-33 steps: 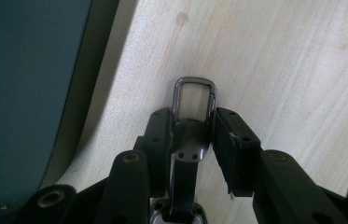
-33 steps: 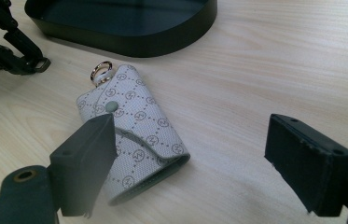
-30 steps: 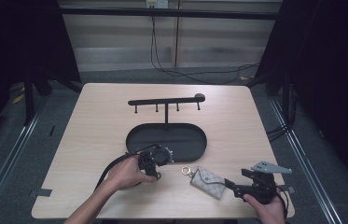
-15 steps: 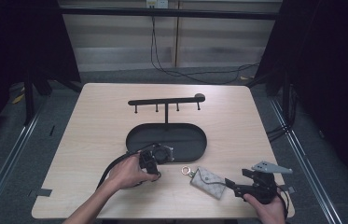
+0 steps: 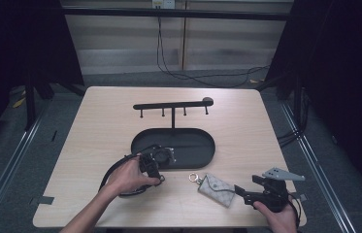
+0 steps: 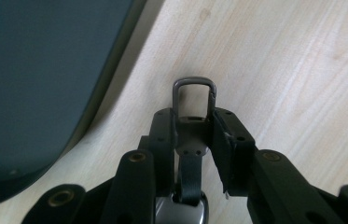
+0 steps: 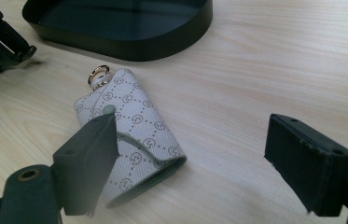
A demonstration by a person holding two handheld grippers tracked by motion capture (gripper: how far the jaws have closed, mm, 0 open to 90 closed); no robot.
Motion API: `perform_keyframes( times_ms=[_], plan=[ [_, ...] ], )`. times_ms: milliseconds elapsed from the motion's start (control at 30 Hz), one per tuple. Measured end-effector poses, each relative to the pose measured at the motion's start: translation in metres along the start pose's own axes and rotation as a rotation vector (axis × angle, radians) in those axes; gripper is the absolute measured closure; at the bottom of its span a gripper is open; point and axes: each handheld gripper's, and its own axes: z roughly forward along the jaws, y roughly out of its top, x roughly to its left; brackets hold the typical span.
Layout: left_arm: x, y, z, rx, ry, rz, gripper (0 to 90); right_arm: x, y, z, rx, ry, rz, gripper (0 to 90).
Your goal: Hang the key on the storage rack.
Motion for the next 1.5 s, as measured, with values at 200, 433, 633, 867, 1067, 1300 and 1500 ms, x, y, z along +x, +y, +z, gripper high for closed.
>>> perform_keyframes(
  times_ms=[200, 433, 633, 867, 1067, 1300, 1500],
  plan=[
    [0.006, -0.008, -0.014, -0.045, 0.000, -0.029, 70.4, 0.000, 0.000, -0.001, -0.006, -0.003, -0.001, 17.2],
    [0.010, -0.017, -0.020, -0.076, -0.011, -0.050, 70.4, 0.000, 0.000, 0.000, -0.003, -0.002, -0.001, 17.2],
    [0.013, -0.024, -0.038, -0.100, -0.003, -0.063, 70.4, 0.000, 0.000, 0.000, 0.001, 0.000, -0.001, 17.3],
    [0.018, -0.034, -0.051, -0.128, 0.012, -0.084, 70.4, 0.000, 0.000, -0.001, 0.001, 0.000, 0.007, 17.2],
    [0.021, -0.040, -0.063, -0.137, 0.021, -0.075, 70.4, 0.000, 0.000, -0.001, 0.003, -0.002, 0.010, 17.2],
    [0.026, -0.043, -0.082, -0.156, 0.047, -0.119, 70.5, -0.001, 0.000, -0.001, 0.004, -0.002, 0.013, 17.3],
    [0.031, -0.047, -0.097, -0.178, 0.041, -0.133, 70.6, -0.001, 0.000, 0.000, 0.008, 0.000, 0.013, 17.2]
  ],
)
